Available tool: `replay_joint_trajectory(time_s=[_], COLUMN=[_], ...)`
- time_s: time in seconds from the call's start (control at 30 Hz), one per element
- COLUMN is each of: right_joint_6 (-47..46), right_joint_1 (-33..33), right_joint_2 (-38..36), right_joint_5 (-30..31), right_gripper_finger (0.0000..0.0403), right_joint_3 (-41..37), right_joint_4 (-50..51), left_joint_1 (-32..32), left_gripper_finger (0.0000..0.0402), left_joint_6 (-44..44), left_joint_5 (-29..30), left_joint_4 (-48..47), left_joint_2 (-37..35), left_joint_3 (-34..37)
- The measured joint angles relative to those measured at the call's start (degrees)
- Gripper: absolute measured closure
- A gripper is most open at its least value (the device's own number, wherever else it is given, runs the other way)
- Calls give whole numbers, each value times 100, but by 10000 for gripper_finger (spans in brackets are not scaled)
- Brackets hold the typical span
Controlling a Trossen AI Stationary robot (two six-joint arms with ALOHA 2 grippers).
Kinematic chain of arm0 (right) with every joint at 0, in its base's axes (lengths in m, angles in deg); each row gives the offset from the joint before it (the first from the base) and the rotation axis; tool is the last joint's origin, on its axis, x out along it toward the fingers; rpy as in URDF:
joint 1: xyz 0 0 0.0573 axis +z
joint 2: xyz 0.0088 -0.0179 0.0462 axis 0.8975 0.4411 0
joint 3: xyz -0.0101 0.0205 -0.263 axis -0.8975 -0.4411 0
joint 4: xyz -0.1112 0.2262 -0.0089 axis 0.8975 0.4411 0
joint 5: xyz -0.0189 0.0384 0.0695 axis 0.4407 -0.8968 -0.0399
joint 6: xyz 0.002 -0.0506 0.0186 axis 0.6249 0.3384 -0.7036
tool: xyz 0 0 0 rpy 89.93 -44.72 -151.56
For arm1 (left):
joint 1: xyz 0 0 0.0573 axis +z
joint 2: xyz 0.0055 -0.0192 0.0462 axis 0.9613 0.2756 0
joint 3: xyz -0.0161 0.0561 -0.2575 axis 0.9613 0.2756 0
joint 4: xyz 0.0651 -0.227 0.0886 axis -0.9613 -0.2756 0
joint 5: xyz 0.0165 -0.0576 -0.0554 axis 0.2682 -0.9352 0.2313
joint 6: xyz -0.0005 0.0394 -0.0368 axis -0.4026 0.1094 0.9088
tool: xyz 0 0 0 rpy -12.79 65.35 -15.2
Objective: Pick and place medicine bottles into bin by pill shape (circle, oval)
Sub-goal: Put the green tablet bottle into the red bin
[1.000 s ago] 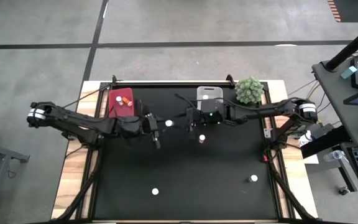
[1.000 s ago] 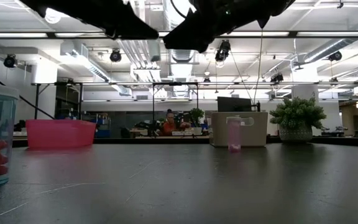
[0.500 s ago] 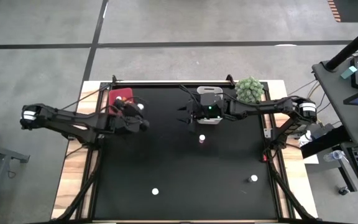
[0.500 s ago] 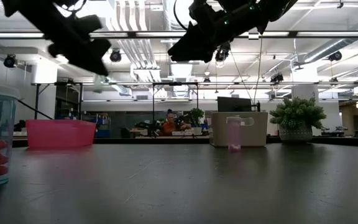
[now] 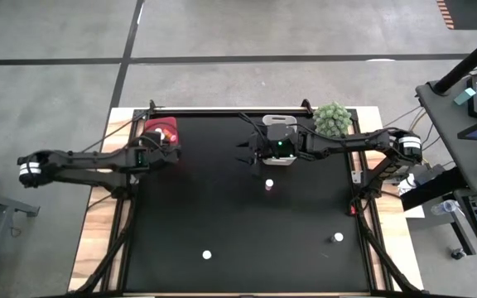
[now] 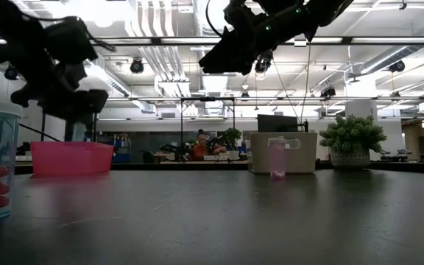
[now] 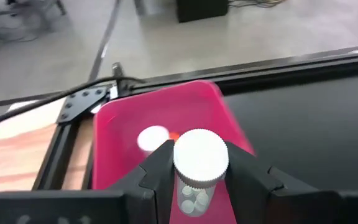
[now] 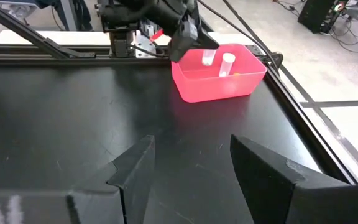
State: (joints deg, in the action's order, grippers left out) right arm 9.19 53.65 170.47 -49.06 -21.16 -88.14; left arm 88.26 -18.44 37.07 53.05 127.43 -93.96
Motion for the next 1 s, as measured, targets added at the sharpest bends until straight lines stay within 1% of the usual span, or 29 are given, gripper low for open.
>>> replay_joint_trajectory(time_s=[0.2, 0.33, 0.67, 0.8, 1.0], right_joint_6=[-4, -4, -6, -6, -6], right_joint_1=[0, 0, 0, 0, 0], right_joint_2=[4, 7, 7, 7, 7], right_joint_5=[1, 1, 3, 3, 2], right_gripper_finger=[199, 199, 199, 199, 199], right_joint_3=[-22, -22, -24, -24, -24], right_joint_4=[-40, -42, -40, -38, -36], left_joint_1=[262, 392, 451, 451, 451], left_gripper_finger=[298, 298, 298, 296, 270], left_joint_6=[-2, 2, 17, 246, 306], left_joint_5=[122, 153, 127, 120, 72], left_joint_4=[794, 1320, 1650, 1647, 1643], left_joint_2=[64, 136, 473, 595, 730], left_joint_3=[605, 883, 982, 987, 991])
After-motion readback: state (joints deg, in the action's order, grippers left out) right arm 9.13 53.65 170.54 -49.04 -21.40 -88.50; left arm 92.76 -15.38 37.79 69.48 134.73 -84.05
